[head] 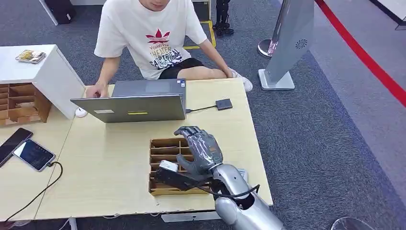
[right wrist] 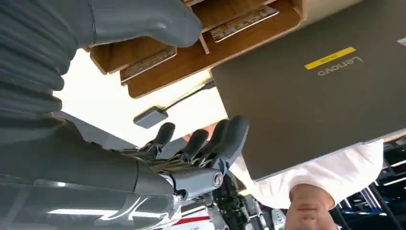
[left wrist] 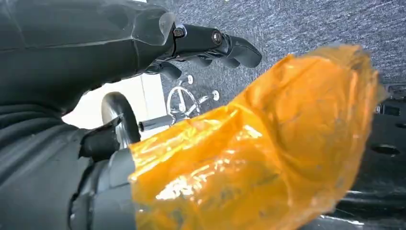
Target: Pass the card to the sensor for recognition and then transmit it.
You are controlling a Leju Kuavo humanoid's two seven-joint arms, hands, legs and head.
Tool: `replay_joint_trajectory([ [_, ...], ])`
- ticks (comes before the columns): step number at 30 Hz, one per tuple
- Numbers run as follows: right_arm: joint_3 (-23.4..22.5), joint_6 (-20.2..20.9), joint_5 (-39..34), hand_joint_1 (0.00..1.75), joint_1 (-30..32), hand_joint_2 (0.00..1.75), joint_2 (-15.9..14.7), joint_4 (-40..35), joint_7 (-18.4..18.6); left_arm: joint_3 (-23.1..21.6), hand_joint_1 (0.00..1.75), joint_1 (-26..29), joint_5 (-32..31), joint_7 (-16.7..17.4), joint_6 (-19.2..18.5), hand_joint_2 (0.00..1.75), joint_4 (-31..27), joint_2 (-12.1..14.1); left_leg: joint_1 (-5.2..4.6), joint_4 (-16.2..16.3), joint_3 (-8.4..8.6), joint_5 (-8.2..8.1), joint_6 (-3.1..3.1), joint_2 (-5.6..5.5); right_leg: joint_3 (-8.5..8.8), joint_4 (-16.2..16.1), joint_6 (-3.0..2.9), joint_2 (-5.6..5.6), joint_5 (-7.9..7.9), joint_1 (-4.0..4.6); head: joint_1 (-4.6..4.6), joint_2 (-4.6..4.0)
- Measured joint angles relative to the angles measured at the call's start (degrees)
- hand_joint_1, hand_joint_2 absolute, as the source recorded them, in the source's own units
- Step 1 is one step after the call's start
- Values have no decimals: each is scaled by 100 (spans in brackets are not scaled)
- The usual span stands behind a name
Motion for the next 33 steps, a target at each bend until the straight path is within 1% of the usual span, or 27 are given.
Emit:
replay_joint_trajectory([
  [1,-15,0,20,77,0,175,4,26,0,-15,0,13,4,7,0,0,-11,0,0,0,0,0,0,0,0,0,0,0,0,0,0,0],
  [2,-39,-7,41,72,1,175,9,61,17,-24,0,28,11,24,0,0,-35,0,0,0,0,0,0,0,0,0,0,0,0,0,0,0],
  [5,-94,-22,107,77,3,175,15,155,52,-37,0,52,17,48,0,0,-66,0,0,0,0,0,0,0,0,0,0,0,0,0,0,0],
  [7,-144,-28,140,84,7,175,17,219,70,-68,0,72,20,57,0,0,-98,0,0,0,0,0,0,0,0,0,0,0,0,0,2,0],
  [10,-212,-35,177,103,11,175,41,306,81,-105,0,81,20,83,-2,0,-135,0,0,0,0,0,0,0,0,0,0,0,0,0,0,0],
  [19,-348,-85,271,103,20,175,72,544,90,-107,0,86,41,109,-2,0,-186,0,0,0,0,0,0,0,0,0,0,0,0,0,0,0],
  [24,-372,-98,273,93,25,175,96,606,92,-107,0,86,48,114,0,0,-188,0,0,0,0,0,0,0,0,0,0,0,0,0,0,0],
  [28,-415,-98,306,94,31,175,98,660,98,-107,0,86,87,142,7,0,-190,0,0,0,0,0,0,0,0,0,0,0,0,0,0,0],
  [30,-444,-101,310,87,32,175,103,695,101,-107,0,86,105,144,9,0,-192,0,0,0,0,0,0,0,0,0,0,0,0,0,0,0],
  [33,-481,-107,326,89,38,175,109,747,101,-107,0,86,127,162,20,0,-195,0,0,0,0,0,0,0,0,0,0,0,0,0,0,0],
])
